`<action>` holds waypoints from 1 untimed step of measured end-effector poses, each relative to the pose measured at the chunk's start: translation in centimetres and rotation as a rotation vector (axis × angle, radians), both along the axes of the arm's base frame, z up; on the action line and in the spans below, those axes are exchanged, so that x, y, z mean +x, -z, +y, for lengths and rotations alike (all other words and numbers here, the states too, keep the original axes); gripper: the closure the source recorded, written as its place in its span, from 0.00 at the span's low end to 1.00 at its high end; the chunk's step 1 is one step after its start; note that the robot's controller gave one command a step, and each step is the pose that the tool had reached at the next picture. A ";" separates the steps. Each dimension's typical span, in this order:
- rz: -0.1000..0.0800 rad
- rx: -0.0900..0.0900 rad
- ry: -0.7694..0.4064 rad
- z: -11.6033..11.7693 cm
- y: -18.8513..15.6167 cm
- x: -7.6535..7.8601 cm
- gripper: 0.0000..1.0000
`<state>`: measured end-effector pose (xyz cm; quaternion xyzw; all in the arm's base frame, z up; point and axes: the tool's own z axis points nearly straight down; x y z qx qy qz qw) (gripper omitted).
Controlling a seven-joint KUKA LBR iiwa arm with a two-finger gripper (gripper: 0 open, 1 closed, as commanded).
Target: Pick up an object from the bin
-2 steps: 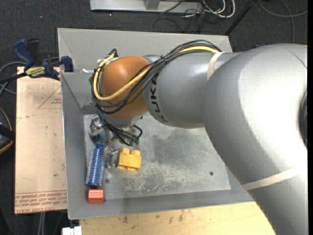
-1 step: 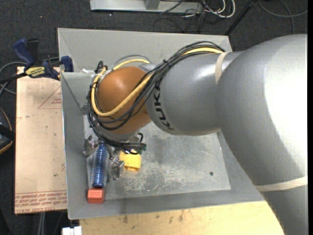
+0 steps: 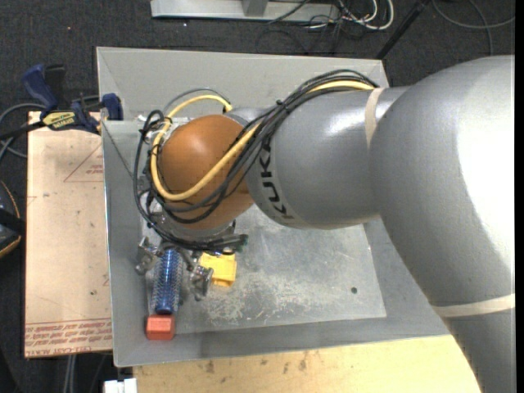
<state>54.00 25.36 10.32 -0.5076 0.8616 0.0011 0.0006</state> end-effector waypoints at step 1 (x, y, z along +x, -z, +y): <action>-0.007 -0.007 -0.176 -0.3 2.6 0.4 0.00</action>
Offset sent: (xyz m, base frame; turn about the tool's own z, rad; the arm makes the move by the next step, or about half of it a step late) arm -0.0009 -0.0016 -0.0332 -0.1812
